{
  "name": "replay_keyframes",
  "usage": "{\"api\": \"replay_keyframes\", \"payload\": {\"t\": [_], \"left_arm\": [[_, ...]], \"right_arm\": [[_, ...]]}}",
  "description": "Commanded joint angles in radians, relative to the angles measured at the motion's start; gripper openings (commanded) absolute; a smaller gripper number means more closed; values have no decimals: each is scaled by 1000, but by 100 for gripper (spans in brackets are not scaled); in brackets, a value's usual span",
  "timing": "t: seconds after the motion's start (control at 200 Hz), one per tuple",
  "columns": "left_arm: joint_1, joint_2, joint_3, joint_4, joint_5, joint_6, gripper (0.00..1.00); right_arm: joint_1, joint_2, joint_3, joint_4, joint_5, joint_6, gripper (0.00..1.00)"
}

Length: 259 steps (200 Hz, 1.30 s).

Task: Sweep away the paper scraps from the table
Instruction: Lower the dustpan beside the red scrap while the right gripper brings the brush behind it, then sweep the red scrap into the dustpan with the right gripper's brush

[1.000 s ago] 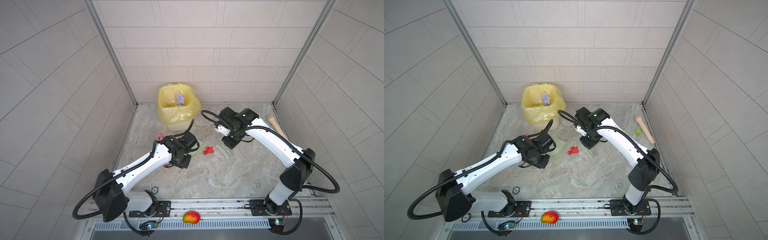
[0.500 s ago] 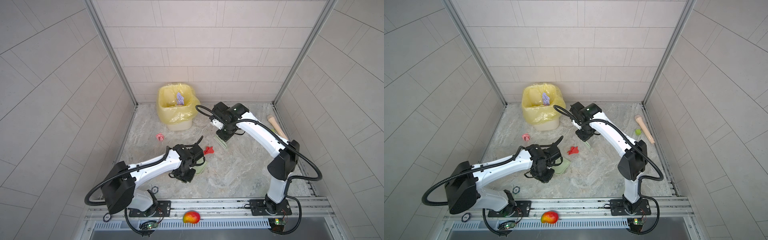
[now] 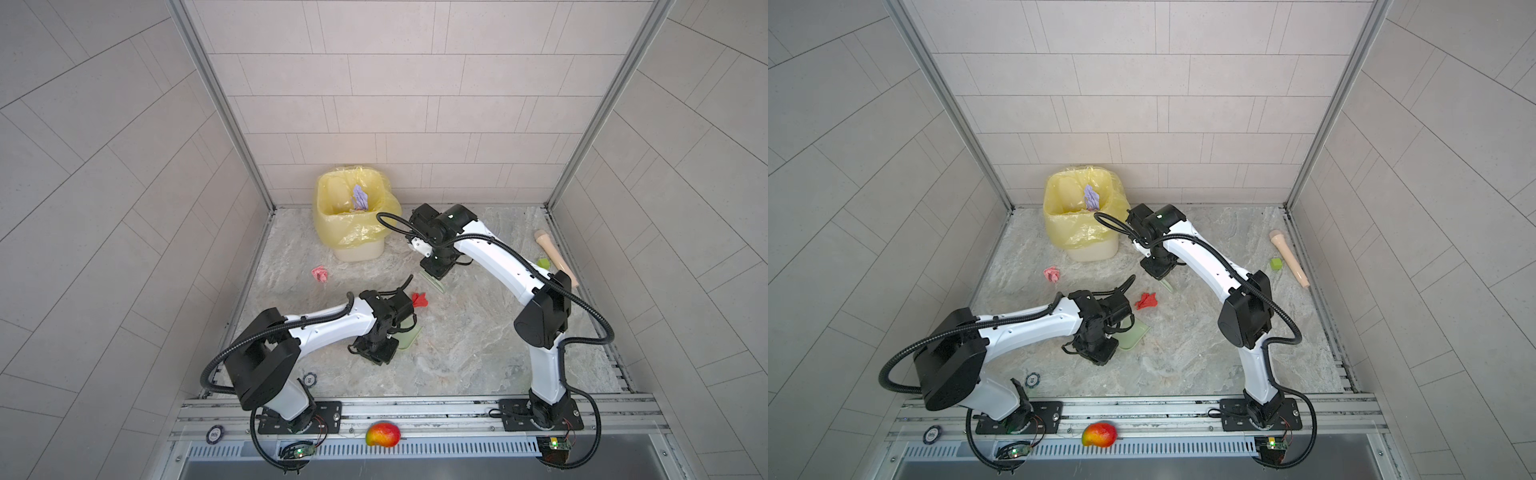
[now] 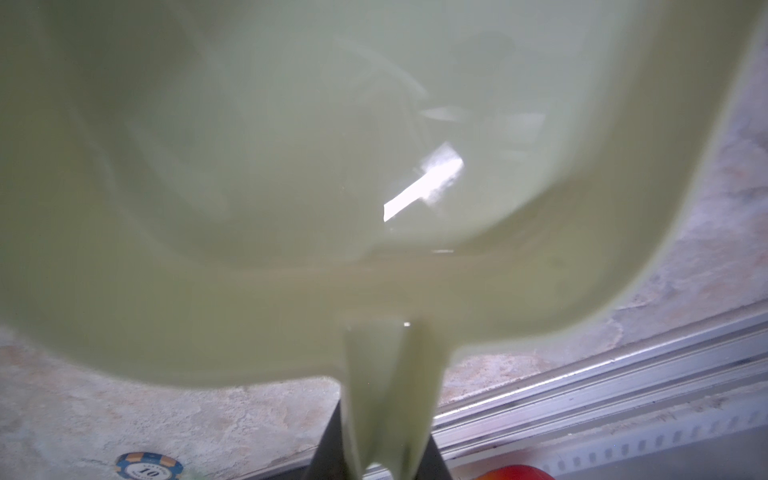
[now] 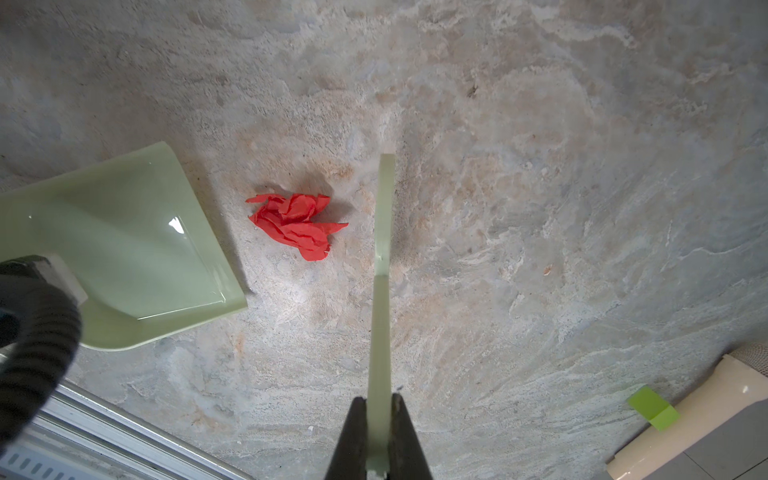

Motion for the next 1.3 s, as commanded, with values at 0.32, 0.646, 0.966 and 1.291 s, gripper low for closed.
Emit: {"api": "replay_keyframes", "payload": {"t": [0.32,0.646,0.966,1.291], "left_arm": [[48,30,-30,61,55,41,0],[71,54,-22,58,94,72,0],[85,67,-14,54,108,88,0],[97,80,-13,53,108,96,0]], "right_arm": [[18,72,93,-67,22,-21,0],[35,104,131,-90,26,-20,0],[47,117,128,-103,15,-24,0],[67,114,123,-119,-20,-32,0]]}}
